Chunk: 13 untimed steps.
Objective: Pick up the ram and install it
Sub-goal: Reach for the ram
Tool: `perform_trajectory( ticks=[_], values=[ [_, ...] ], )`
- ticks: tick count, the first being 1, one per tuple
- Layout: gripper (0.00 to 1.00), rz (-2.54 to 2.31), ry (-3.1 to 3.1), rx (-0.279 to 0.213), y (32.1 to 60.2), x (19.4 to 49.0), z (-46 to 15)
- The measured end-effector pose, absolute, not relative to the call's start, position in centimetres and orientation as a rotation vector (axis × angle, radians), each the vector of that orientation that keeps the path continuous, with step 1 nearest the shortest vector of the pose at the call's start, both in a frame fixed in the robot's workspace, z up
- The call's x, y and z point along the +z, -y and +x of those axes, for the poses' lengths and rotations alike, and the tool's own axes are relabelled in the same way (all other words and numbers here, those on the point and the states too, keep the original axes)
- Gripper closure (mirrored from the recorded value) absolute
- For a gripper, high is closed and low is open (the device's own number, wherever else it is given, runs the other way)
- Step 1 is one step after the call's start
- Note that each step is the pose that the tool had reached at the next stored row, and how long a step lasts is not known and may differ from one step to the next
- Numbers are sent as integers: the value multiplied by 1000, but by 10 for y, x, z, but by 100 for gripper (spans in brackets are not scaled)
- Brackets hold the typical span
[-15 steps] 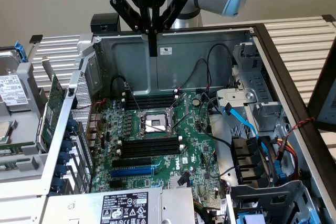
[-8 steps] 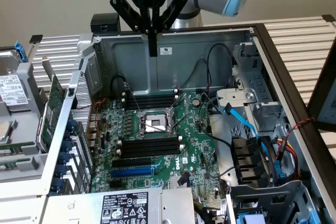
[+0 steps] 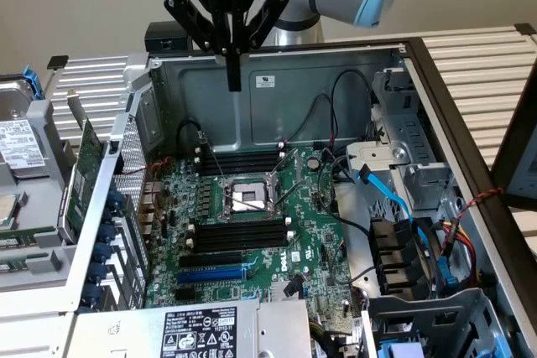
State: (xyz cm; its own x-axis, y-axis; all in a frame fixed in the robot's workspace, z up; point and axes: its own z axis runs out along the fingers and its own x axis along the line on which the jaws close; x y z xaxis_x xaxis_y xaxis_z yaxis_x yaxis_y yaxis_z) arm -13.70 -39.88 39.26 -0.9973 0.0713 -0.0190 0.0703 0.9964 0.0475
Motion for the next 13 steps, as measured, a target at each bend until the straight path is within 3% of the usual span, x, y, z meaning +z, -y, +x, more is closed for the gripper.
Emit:
perform_trajectory(
  ticks=[13],
  values=[
    [90,110,-3118,73,399,393,-196]
  ],
)
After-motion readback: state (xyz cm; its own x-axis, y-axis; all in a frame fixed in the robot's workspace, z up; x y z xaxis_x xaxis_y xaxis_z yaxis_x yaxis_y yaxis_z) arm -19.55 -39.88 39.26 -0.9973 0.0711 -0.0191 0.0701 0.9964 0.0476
